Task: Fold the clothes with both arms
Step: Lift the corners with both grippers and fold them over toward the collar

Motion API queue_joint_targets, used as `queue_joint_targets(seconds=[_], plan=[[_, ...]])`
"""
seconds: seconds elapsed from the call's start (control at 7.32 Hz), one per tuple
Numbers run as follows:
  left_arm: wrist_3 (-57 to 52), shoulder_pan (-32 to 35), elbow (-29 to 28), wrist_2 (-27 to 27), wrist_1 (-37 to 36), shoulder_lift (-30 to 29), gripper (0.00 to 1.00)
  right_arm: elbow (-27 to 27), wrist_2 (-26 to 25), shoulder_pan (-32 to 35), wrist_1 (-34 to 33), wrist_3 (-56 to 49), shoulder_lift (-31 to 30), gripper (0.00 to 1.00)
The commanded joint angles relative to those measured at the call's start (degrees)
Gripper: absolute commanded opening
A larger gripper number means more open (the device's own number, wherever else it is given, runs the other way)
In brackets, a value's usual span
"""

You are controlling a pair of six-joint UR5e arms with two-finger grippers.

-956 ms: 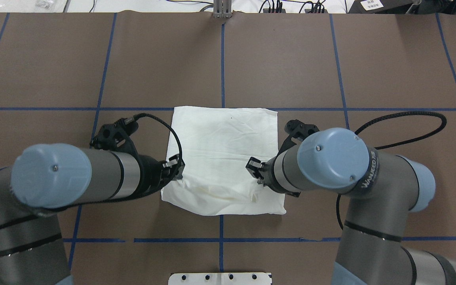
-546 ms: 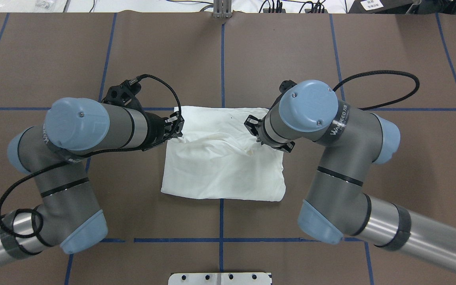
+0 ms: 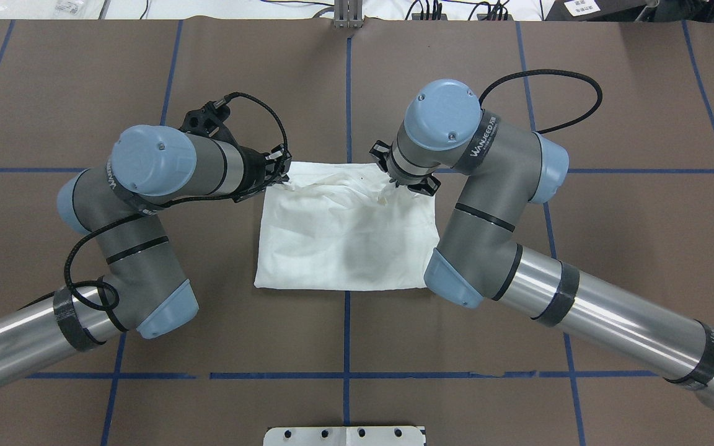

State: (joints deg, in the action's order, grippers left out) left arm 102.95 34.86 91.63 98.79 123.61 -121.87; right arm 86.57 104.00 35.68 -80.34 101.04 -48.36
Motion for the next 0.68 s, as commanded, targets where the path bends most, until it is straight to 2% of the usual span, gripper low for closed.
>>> queue_joint_targets(seconds=[0.0,0.27,0.41,0.55], plan=[[-0.6,0.6,-2.0,0.0,1.6,-0.2,0.00,-3.1,1.1,1.1,1.8,0.0,0.9,0.00],[-0.6,0.6,-2.1,0.0,1.6,-0.2,0.00,-3.2,1.3,1.8,1.9,0.1,1.1,0.00],[0.1,0.7,-2.1,-0.1,1.6,-0.6,0.01,-3.2,1.2,1.9,1.9,0.0,1.3,0.17],[-0.1,0.9,-2.3,-0.2,1.6,-0.8,0.96,-3.5,1.2,1.9,1.9,-0.1,1.3,0.99]])
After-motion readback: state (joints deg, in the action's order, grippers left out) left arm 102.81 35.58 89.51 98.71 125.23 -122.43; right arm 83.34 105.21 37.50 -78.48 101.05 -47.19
